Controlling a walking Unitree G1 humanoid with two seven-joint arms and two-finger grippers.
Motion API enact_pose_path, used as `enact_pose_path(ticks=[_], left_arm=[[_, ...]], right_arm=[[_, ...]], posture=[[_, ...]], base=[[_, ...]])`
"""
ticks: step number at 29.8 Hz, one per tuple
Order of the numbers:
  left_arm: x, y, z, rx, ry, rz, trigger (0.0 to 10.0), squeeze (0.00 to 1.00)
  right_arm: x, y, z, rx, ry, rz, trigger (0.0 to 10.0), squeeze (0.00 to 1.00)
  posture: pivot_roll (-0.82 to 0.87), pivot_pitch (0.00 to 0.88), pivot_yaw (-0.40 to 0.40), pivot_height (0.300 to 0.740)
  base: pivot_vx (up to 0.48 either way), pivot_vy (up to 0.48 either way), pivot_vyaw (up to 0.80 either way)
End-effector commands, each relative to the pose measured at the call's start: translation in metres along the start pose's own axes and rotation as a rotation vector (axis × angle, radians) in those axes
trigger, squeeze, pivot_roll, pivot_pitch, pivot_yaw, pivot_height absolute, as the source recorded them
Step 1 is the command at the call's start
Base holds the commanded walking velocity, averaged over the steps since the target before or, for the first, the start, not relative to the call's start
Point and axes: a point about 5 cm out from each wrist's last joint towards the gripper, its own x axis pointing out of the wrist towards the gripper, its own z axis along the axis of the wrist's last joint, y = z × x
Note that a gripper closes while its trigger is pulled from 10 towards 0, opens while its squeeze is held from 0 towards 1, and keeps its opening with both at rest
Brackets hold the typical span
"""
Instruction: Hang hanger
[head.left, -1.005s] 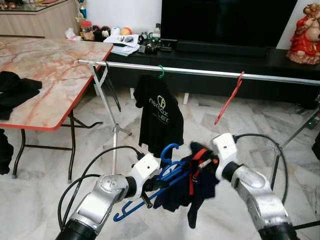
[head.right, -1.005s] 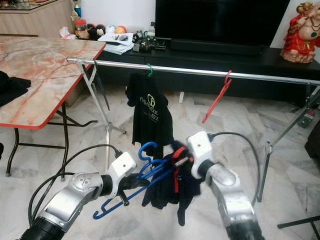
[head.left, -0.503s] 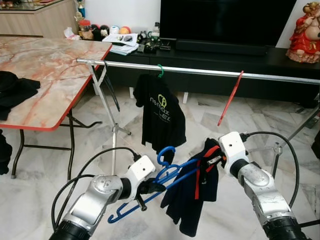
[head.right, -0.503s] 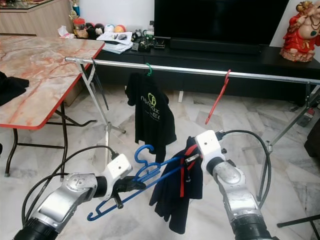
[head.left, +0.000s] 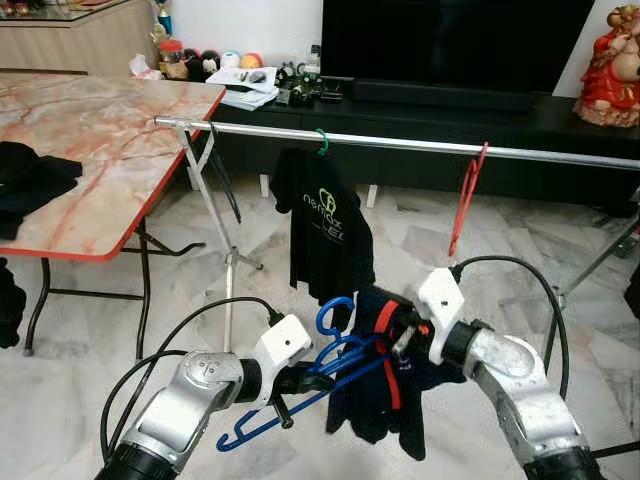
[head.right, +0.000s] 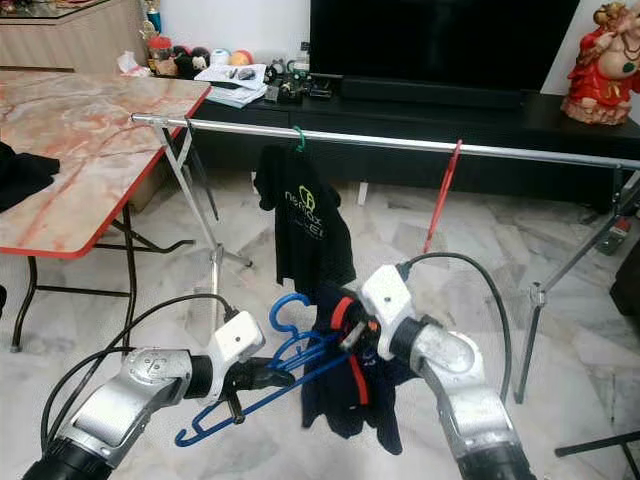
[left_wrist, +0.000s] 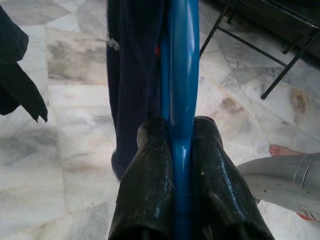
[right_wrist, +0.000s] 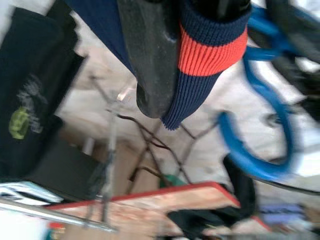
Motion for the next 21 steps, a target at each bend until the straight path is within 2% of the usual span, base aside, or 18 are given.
enact_pose_path(ticks=[1, 3, 6, 7, 8, 9, 13, 21], left_arm=[[0.004, 0.000, 0.007, 0.017, -0.030, 0.004, 10.0, 0.00], [0.005, 0.001, 0.008, 0.017, -0.033, 0.014, 10.0, 0.00], [0.006, 0.002, 0.009, 0.016, -0.039, 0.028, 10.0, 0.00], [0.004, 0.003, 0.007, 0.017, -0.032, 0.030, 10.0, 0.00], [0.004, 0.003, 0.007, 0.017, -0.032, 0.030, 10.0, 0.00], [0.002, 0.004, 0.005, 0.021, -0.020, 0.035, 10.0, 0.00], [-0.002, 0.006, 0.001, 0.022, -0.006, 0.045, 10.0, 0.00], [-0.004, 0.002, 0.000, 0.017, -0.005, -0.009, 10.0, 0.00]], right_arm=[[0.002, 0.014, 0.013, 0.005, -0.063, 0.118, 10.0, 0.00], [0.001, 0.015, 0.013, -0.003, -0.057, 0.118, 10.0, 0.00], [0.000, -0.002, 0.002, -0.034, 0.017, -0.030, 10.0, 0.00], [-0.005, -0.025, -0.012, -0.071, 0.135, -0.223, 10.0, 0.00], [-0.005, -0.025, -0.012, -0.071, 0.135, -0.223, 10.0, 0.00], [-0.011, -0.041, -0.021, -0.071, 0.214, -0.358, 10.0, 0.00], [-0.015, -0.048, -0.020, -0.060, 0.216, -0.430, 10.0, 0.00], [-0.005, -0.043, -0.015, -0.097, 0.171, -0.383, 10.0, 0.00]], posture=[[0.04, 0.073, -0.034, 0.740], [0.04, 0.073, -0.033, 0.740], [0.04, 0.073, -0.033, 0.740], [0.04, 0.072, -0.033, 0.740], [0.04, 0.072, -0.033, 0.740], [0.04, 0.072, -0.034, 0.740], [0.05, 0.072, -0.035, 0.740], [0.05, 0.070, -0.036, 0.740]], base=[[0.000, 0.000, 0.00], [0.000, 0.000, 0.00], [0.000, 0.000, 0.00], [0.000, 0.000, 0.00], [0.000, 0.000, 0.00], [0.000, 0.000, 0.00], [0.000, 0.000, 0.00], [0.000, 0.000, 0.00]])
